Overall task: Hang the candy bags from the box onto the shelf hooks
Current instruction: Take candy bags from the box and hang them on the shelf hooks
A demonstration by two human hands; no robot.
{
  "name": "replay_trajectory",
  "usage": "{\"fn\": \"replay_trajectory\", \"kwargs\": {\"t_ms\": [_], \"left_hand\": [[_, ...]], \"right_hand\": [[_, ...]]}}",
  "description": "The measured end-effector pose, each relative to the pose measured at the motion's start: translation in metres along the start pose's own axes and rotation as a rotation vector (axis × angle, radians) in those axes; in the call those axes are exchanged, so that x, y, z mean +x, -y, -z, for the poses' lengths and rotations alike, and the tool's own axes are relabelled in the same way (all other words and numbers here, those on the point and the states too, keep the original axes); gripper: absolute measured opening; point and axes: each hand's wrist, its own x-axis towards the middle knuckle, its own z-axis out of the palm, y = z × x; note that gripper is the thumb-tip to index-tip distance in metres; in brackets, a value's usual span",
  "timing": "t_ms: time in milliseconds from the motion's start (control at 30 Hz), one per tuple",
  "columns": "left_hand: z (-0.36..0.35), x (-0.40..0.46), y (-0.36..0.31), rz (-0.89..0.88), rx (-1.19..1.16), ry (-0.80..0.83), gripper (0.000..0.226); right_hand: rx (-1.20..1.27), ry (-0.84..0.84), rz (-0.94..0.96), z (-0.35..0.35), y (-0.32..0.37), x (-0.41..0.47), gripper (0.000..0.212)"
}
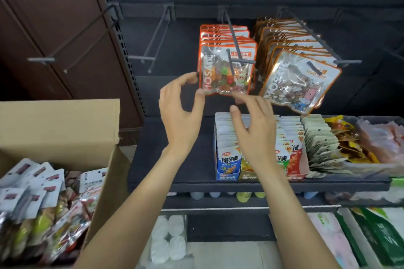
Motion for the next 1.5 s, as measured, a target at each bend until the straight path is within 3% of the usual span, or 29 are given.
{"fn": "replay_trajectory", "kwargs": {"t_ms": [200,267,367,467,633,733,833,933,1067,1233,1367,1500], "left_hand": [[0.091,-0.061,0.01,0.007,0.111,-0.064,0.015],[0.128,-0.078,0.019,0.022,0.244,0.055,0.016],[0.2,-0.103,0.046,0.052,0.615,0.313,0.028],[0.27,-0.127,0.076,0.212,0.841,0.419,0.035],[0.369,-0.135,0.125,0.49,0.824,0.399,0.031],[0.415,-0.118,0.175,0.508,0.813,0.422,0.03],[0.448,-0.089,0.228,0.487,0.782,0.527,0.04],[0.464,-0.062,0.271,0.412,0.715,0.671,0.045],[0.457,-0.05,0.302,0.357,0.648,0.847,0.049],[0.424,-0.055,0.319,0.203,0.637,1.058,0.059],[0.396,-0.07,0.32,0.102,0.792,1.307,0.088],[0.38,-0.076,0.326,0.058,0.874,1.37,0.102]], "right_hand": [[0.16,0.024,0.173,-0.017,0.025,-0.052,0.022],[0.146,0.114,0.251,-0.029,0.028,-0.07,0.021],[0.137,0.384,0.304,-0.06,0.046,-0.103,0.023],[0.118,0.623,0.315,-0.092,0.072,-0.129,0.023],[0.173,0.851,0.318,-0.149,0.14,-0.151,0.019],[0.166,0.931,0.273,-0.196,0.176,-0.16,0.019],[0.035,1.067,0.154,-0.253,0.2,-0.166,0.033],[-0.162,1.262,0.061,-0.303,0.206,-0.172,0.051],[-0.307,1.352,-0.033,-0.338,0.2,-0.182,0.066],[-0.502,1.649,-0.185,-0.354,0.198,-0.186,0.123],[-0.603,1.688,-0.242,-0.358,0.196,-0.192,0.131],[-0.667,1.587,-0.242,-0.358,0.198,-0.192,0.122]]}}
